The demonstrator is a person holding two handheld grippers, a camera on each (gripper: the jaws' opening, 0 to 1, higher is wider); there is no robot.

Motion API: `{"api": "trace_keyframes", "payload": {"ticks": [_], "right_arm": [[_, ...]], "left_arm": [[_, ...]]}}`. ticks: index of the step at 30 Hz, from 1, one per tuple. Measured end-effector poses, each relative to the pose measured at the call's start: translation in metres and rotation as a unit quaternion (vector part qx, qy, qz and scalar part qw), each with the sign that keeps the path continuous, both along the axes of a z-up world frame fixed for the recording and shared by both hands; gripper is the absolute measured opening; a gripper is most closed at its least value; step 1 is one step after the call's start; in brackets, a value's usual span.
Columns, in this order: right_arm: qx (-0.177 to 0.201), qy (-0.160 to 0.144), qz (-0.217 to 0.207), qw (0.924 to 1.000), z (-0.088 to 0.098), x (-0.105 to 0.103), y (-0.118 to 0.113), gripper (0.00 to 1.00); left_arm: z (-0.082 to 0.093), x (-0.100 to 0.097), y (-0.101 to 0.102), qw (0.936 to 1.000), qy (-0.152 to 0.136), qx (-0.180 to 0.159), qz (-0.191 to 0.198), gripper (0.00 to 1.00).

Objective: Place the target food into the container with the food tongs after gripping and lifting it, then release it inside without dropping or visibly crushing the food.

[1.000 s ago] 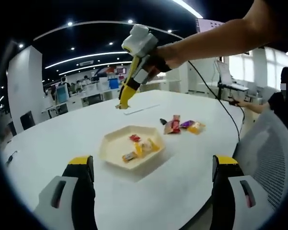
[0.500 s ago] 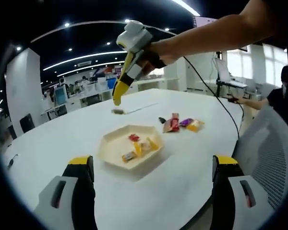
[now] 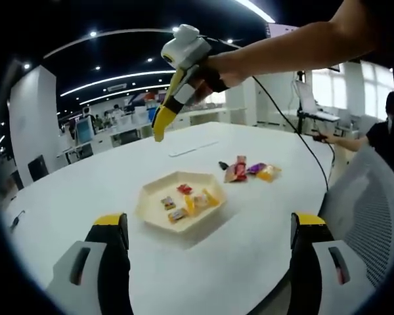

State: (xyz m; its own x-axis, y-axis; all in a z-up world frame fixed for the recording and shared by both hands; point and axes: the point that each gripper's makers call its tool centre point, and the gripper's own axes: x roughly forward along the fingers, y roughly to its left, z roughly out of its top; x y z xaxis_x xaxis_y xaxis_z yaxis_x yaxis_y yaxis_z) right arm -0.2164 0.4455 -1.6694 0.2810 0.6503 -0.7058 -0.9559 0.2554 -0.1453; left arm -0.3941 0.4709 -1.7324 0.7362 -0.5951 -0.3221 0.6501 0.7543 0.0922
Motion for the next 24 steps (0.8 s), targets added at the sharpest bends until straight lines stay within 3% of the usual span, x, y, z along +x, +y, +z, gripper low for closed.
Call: {"api": "trace_keyframes", "payload": {"ticks": [24], "right_arm": [[0.01,0.003,-0.003,0.9999,0.003,-0.012,-0.029,0.25]], "left_arm": [[-0.001,0.0,0.001,1.0,0.006,-0.003,0.003,0.99]]}}
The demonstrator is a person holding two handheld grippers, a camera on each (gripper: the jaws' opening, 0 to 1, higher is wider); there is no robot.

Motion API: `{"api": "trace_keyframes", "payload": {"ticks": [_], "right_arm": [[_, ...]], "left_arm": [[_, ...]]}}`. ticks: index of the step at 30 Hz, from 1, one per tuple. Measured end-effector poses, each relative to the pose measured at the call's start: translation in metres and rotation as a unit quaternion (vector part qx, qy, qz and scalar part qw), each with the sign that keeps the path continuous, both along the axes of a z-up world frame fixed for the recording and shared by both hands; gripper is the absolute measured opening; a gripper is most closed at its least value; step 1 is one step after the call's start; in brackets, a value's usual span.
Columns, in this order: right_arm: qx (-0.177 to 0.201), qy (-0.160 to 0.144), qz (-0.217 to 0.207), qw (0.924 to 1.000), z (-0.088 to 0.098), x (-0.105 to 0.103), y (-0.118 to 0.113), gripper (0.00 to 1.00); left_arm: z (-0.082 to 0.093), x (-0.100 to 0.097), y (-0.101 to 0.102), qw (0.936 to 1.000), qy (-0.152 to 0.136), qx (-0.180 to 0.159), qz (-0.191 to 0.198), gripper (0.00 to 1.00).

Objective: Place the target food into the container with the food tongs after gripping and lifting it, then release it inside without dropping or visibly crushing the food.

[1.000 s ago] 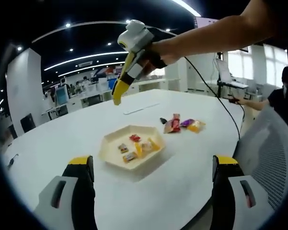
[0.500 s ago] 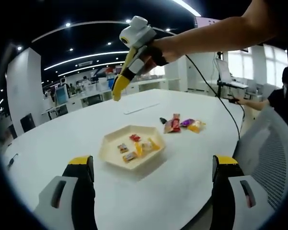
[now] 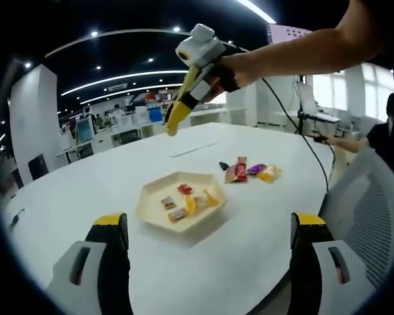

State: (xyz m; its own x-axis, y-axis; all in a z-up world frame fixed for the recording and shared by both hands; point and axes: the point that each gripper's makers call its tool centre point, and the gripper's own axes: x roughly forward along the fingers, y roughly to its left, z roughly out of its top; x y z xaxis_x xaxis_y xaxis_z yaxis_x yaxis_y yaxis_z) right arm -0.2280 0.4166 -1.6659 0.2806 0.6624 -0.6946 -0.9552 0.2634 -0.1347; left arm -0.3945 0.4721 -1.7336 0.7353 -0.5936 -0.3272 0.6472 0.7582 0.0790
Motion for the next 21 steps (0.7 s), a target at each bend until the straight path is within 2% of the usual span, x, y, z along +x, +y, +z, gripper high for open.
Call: {"api": "trace_keyframes", "payload": {"ticks": [5,12,21], "right_arm": [[0.001,-0.004,-0.005,1.0,0.0,-0.001,-0.013,0.25],[0.008,0.008,-0.02,0.9997,-0.005,-0.005,-0.042,0.26],[0.01,-0.002,-0.039,0.9992,-0.01,-0.005,-0.08,0.26]], "left_arm": [[-0.001,-0.001,-0.002,1.0,0.0,0.004,-0.005,0.99],[-0.001,-0.001,-0.002,0.9999,-0.003,0.01,-0.008,0.99],[-0.002,0.001,-0.001,0.9999,0.0,0.009,-0.007,1.0]]}}
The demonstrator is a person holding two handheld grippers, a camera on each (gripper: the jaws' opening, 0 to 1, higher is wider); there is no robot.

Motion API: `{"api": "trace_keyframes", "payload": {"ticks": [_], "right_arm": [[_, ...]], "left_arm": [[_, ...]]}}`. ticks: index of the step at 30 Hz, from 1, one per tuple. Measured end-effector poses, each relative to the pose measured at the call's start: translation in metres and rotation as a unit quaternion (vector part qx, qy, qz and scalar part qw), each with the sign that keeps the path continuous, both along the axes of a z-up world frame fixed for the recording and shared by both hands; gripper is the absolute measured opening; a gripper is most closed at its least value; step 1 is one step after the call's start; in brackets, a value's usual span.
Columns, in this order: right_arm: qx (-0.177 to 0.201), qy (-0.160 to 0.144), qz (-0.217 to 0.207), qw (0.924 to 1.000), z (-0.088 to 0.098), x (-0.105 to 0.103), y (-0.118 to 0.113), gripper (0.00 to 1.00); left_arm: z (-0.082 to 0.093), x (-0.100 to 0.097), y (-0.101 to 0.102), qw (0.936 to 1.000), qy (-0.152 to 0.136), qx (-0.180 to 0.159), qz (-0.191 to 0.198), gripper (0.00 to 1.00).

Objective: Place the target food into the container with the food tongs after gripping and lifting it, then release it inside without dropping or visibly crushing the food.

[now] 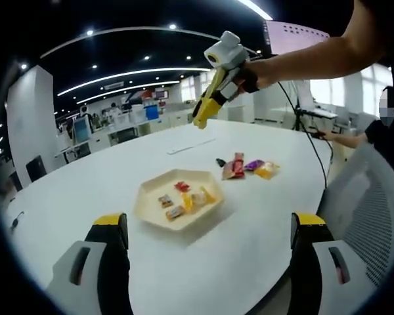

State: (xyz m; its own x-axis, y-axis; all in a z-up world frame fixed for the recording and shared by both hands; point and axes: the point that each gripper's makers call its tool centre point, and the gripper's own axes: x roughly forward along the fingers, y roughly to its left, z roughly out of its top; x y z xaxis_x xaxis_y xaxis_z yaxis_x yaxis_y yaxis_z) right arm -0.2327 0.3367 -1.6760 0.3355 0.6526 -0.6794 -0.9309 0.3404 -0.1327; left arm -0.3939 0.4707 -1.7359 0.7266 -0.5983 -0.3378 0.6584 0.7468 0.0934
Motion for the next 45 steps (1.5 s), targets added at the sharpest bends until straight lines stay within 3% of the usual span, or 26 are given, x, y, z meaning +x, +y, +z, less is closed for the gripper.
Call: {"api": "trace_keyframes", "payload": {"ticks": [13,14,27,45], "right_arm": [[0.006,-0.001,-0.026,0.9997,-0.009,-0.009,-0.049,0.27],[0.006,-0.002,-0.028,0.9996,-0.008,-0.01,-0.054,0.27],[-0.002,-0.015,-0.055,0.9984,-0.01,-0.017,-0.106,0.27],[-0.019,-0.025,-0.077,0.9966,-0.012,-0.035,-0.16,0.27]], "left_arm": [[0.005,0.002,0.002,0.9997,0.005,-0.024,0.009,1.0],[0.003,0.002,0.002,0.9993,0.016,-0.033,0.01,1.0],[0.002,-0.001,-0.001,0.9989,0.024,-0.039,0.004,0.99],[-0.001,-0.002,-0.003,0.9987,0.034,-0.039,-0.006,0.98]]}}
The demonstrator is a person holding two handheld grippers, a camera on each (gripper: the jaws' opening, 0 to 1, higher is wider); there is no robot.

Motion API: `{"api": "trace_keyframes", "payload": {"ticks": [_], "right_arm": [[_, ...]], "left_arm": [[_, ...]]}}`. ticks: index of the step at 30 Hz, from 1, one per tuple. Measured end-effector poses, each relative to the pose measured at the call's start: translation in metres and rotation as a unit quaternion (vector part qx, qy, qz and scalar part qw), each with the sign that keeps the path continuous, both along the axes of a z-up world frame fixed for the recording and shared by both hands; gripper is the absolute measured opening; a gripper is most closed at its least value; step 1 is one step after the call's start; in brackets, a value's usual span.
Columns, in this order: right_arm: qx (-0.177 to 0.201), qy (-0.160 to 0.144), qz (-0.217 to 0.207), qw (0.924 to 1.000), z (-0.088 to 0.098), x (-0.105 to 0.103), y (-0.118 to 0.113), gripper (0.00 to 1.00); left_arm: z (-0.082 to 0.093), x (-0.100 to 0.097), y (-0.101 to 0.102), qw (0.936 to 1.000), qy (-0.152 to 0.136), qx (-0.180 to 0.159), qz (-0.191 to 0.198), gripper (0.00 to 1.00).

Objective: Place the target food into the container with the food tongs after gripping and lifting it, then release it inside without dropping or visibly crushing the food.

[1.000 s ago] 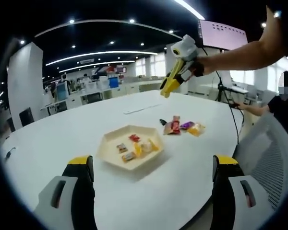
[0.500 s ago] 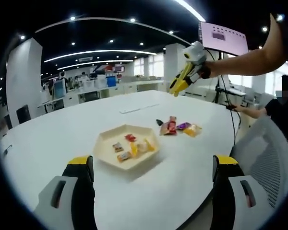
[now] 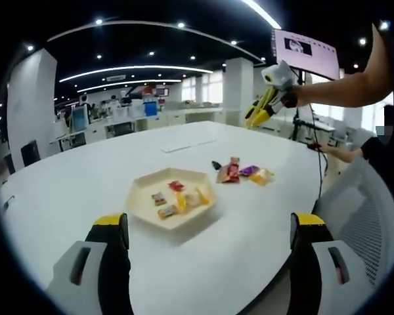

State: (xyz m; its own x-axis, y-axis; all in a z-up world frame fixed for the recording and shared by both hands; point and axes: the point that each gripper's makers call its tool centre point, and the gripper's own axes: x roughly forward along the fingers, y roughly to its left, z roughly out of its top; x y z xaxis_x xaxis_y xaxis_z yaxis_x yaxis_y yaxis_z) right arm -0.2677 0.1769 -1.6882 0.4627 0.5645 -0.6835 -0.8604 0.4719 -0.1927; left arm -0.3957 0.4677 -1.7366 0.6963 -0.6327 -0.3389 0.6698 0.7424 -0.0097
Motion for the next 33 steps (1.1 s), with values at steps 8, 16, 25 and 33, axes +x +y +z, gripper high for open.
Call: {"api": "trace_keyframes", "payload": {"ticks": [8,16,25,33], "right_arm": [[0.001,0.0,-0.004,1.0,-0.003,-0.003,-0.008,0.28],[-0.002,0.007,0.009,0.9999,-0.011,-0.007,-0.007,0.28],[-0.011,0.015,0.011,0.9998,-0.032,-0.005,-0.009,0.27],[-0.003,0.03,0.011,0.9995,-0.049,-0.007,-0.009,0.27]], "left_arm": [[-0.002,0.0,0.0,1.0,0.004,0.003,-0.001,0.98],[-0.002,-0.001,-0.001,1.0,0.006,0.003,0.0,0.98],[-0.003,0.0,0.0,1.0,0.007,0.003,0.002,0.98],[-0.004,0.0,0.0,1.0,0.009,0.003,0.003,0.98]]}}
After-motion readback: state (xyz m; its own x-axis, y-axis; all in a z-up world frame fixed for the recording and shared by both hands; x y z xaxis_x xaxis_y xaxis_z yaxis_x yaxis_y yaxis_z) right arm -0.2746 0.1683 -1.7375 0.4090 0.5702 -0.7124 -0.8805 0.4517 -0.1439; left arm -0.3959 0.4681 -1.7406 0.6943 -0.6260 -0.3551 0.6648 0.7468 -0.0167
